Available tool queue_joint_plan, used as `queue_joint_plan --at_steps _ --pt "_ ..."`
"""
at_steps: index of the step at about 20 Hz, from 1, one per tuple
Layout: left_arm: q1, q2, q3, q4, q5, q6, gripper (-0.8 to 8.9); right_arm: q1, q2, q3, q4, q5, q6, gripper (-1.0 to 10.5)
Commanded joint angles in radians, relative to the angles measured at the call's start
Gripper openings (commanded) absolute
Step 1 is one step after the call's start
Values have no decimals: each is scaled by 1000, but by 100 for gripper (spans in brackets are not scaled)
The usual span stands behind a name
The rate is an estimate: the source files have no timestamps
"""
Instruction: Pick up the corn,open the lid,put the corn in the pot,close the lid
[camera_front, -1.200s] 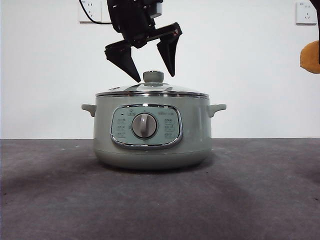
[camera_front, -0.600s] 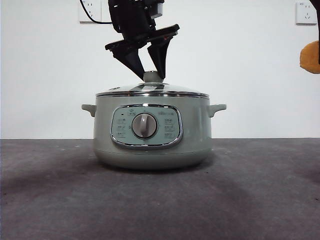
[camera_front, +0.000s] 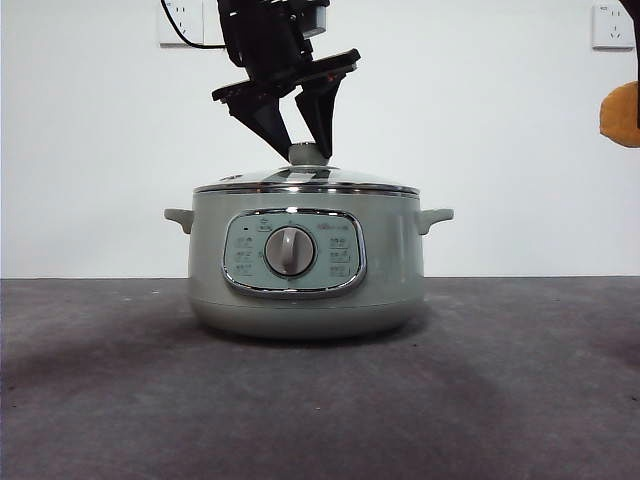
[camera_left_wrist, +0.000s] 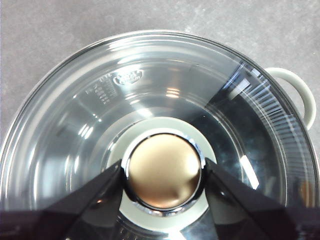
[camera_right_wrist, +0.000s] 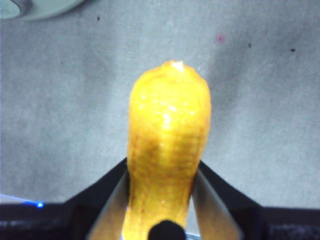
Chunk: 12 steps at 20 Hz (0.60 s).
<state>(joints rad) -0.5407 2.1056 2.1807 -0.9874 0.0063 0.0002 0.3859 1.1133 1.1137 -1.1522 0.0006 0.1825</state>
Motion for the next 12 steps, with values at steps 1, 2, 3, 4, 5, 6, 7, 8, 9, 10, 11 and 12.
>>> queue_joint_plan --at_steps 1,2,3,4,5,6,7,8,9,10,11,12 --pt "0 27 2 36 1 13 -12 0 1 2 5 0 -10 -12" --pt "0 24 3 37 1 20 -12 0 1 2 5 0 -9 -12" --pt "0 17 3 37 1 30 -12 0 1 2 4 0 -3 -12" --pt "0 10 3 40 1 32 -12 0 1 2 4 0 0 -12" --pt "0 -2 3 44 0 31 -12 0 1 2 5 0 0 -12" --pt "0 -14 3 55 1 32 -12 0 1 2 4 0 0 -12" --pt "0 -31 3 69 1 31 -12 0 1 2 4 0 1 -12" --pt "0 -47 3 85 1 31 -12 0 1 2 5 0 2 -12" --pt "0 -68 3 96 0 31 -12 0 1 2 4 0 5 -12" --pt "1 -85 3 103 -1 32 -12 0 1 2 5 0 9 -12" --pt "2 -106 3 107 -7 32 -12 0 1 2 5 0 9 -12" --pt "4 -120 3 114 -7 32 -12 0 1 2 5 0 9 -12"
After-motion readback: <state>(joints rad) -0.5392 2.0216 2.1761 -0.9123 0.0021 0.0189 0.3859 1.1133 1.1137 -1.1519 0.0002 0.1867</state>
